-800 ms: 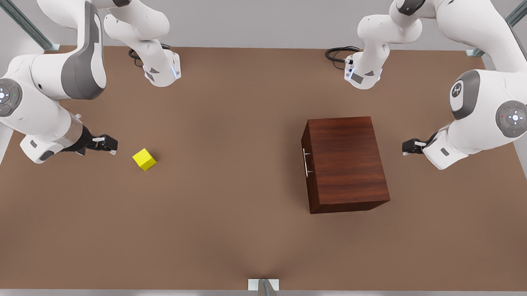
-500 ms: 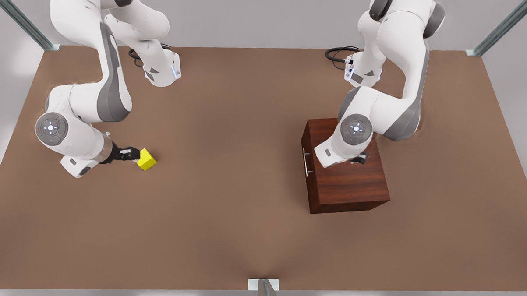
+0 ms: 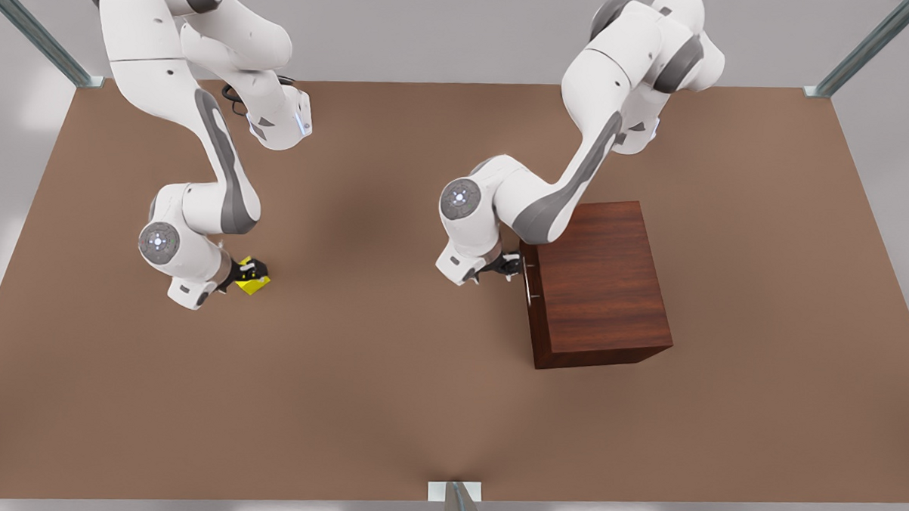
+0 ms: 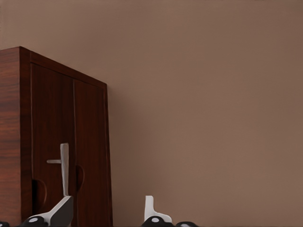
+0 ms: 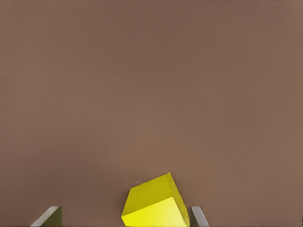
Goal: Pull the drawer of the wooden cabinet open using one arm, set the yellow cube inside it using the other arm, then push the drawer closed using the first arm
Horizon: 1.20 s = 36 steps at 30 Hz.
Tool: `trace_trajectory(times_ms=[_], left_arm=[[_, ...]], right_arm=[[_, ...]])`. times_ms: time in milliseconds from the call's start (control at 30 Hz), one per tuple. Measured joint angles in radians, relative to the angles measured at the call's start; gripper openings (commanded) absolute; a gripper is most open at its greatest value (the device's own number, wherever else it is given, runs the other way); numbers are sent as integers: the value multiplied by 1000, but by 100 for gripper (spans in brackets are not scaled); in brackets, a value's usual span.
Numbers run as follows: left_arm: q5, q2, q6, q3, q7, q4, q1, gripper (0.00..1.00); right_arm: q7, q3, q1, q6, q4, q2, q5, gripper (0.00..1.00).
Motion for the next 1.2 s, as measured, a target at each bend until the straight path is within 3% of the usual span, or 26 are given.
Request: trace_trajectory(times_ms=[233, 400, 533, 1200], left_arm=[[45, 30, -28, 6, -147, -1, 2, 79], [112, 43, -83, 10, -210, -2, -1, 78], [135, 54, -112, 10, -243, -2, -2, 69], [148, 94, -143, -10, -313, 8, -16, 69]], right_arm=[[-204, 49, -60, 63, -93, -26, 2, 100], [-289, 57, -72, 99, -101, 36, 12, 100], [-335, 58, -86, 122, -157, 15, 14, 100], [-475, 69, -178, 195, -220, 36, 13, 100]])
